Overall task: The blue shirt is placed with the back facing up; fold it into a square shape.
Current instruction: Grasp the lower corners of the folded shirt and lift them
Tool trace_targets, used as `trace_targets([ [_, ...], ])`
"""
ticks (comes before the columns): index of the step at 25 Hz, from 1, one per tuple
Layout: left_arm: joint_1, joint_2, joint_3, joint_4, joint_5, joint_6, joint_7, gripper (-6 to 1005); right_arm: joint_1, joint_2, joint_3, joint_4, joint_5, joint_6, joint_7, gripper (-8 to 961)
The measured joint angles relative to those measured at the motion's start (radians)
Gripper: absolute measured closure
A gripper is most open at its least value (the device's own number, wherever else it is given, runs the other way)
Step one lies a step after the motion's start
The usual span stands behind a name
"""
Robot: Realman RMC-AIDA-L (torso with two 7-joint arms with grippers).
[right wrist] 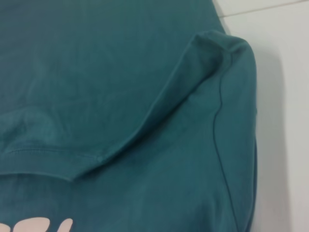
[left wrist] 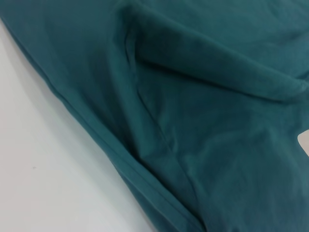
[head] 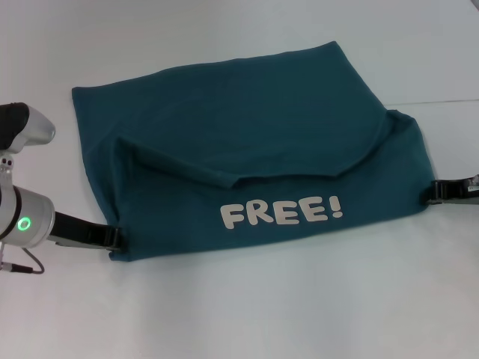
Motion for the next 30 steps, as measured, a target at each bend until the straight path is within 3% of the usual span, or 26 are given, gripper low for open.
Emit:
trace_targets([
  [5,0.000,0.000,0.000,0.000,0.000,0.000,0.001,952,0.010,0.001,0.000,-0.001,0.002,0.002,-0.019,780],
  [10,0.000,0.004,-0.001,0.000,0.004,0.000,0.001,952,0.017,-0.001,0.000,-0.023,-0.001,-0.026,-0.027,851],
  [14,0.001,0.018,-0.011,0.004,0.000,0.035,0.005,952,0.012,-0.004,-0.008,-0.086,-0.004,-0.119,-0.042,851],
  [24,0.011,0.072,-0.103,0.048,0.005,0.298,0.034,952,0.006,0.003,-0.067,-0.248,-0.130,-0.474,-0.062,852],
  [30,0.024,0.080,-0.105,0.055,0.056,0.447,0.041,953,-0.009,0.020,-0.117,-0.286,-0.136,-0.663,-0.101,852],
])
